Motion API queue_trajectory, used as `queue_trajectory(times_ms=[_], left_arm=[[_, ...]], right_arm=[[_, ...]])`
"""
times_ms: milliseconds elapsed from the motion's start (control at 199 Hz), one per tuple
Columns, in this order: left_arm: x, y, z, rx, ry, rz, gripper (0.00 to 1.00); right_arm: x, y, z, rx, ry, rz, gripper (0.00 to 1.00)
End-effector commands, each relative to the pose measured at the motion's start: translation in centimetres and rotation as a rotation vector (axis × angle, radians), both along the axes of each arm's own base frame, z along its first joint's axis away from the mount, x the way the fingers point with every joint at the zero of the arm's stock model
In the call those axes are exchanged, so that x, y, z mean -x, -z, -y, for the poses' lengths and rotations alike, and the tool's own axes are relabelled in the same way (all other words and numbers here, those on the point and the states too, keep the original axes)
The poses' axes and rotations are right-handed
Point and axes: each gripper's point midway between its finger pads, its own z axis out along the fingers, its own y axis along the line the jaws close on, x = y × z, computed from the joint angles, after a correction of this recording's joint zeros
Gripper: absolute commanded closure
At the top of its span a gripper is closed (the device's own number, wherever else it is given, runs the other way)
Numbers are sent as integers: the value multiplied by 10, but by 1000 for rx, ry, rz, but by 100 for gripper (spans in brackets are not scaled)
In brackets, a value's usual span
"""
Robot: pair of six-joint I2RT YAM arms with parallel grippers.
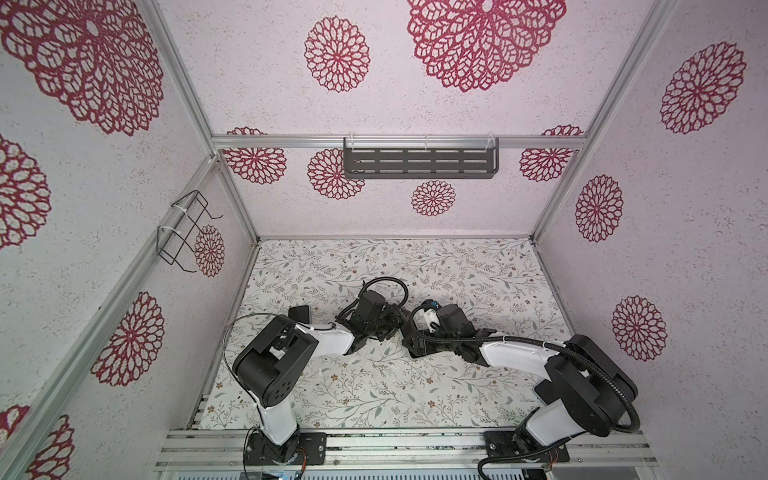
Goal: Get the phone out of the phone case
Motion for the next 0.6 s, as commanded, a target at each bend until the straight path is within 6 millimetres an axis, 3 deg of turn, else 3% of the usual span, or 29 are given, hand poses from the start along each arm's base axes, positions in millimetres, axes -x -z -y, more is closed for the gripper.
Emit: queue_trajectory(times_ms=[0, 311, 447, 597], left_arm=[[4, -7, 2, -13, 14, 26, 52], [6, -10, 4, -24, 32, 36, 85], [6, -15, 6, -19, 39, 41, 94], [3, -30, 3, -6, 34, 75, 100]], right_arm=[[-8, -30, -10, -78, -8, 72, 57], [-9, -40, -14, -100, -14, 69, 57], [-11, -47, -14, -102, -9, 77, 56], [-11, -55, -11, -110, 6, 94, 38]])
